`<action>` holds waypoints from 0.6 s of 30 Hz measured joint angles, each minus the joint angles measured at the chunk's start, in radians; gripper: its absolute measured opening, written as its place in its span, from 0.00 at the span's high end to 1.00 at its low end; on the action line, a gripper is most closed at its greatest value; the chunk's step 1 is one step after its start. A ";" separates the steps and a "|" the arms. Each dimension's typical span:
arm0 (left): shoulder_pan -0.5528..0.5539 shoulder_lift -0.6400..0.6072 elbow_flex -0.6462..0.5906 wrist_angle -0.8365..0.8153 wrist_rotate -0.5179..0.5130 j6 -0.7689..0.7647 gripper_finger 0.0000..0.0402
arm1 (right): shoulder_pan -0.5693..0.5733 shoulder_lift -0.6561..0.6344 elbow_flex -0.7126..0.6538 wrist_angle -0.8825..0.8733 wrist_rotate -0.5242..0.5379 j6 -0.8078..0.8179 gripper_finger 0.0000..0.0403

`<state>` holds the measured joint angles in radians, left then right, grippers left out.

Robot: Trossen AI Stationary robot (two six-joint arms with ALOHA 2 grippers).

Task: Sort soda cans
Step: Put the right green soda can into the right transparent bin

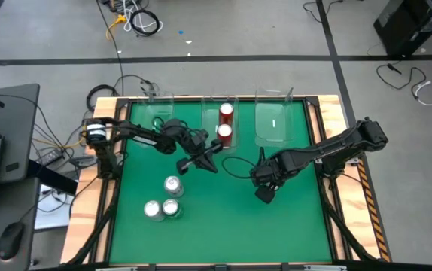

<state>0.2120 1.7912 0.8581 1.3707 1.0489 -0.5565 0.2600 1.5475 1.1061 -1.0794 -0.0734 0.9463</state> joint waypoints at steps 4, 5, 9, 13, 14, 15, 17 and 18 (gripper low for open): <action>0.050 -0.066 0.000 -0.002 0.087 -0.035 0.98 | -0.007 0.003 0.010 -0.005 0.016 -0.023 0.23; 0.065 -0.087 0.000 -0.001 0.099 -0.045 0.98 | -0.013 0.006 0.019 -0.014 0.022 -0.033 0.23; 0.127 -0.172 0.000 -0.001 0.122 -0.054 0.98 | -0.054 0.010 0.099 -0.076 0.100 -0.086 0.23; 0.192 -0.247 0.000 -0.001 0.137 -0.054 0.98 | -0.105 0.008 0.233 -0.197 0.172 -0.150 0.23; 0.207 -0.260 0.000 -0.002 0.139 -0.057 0.98 | -0.120 0.008 0.271 -0.220 0.185 -0.165 0.23; 0.222 -0.271 0.000 -0.005 0.143 -0.063 0.98 | -0.137 0.008 0.319 -0.239 0.202 -0.181 0.23; 0.248 -0.288 0.000 -0.007 0.147 -0.079 0.98 | -0.174 0.007 0.406 -0.276 0.245 -0.216 0.23; 0.261 -0.294 0.000 -0.007 0.148 -0.082 0.98 | -0.195 0.007 0.450 -0.294 0.272 -0.234 0.23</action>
<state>0.4726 1.4971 0.8581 1.3640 1.1967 -0.6384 0.0652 1.5547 1.5563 -1.3738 0.1983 0.7121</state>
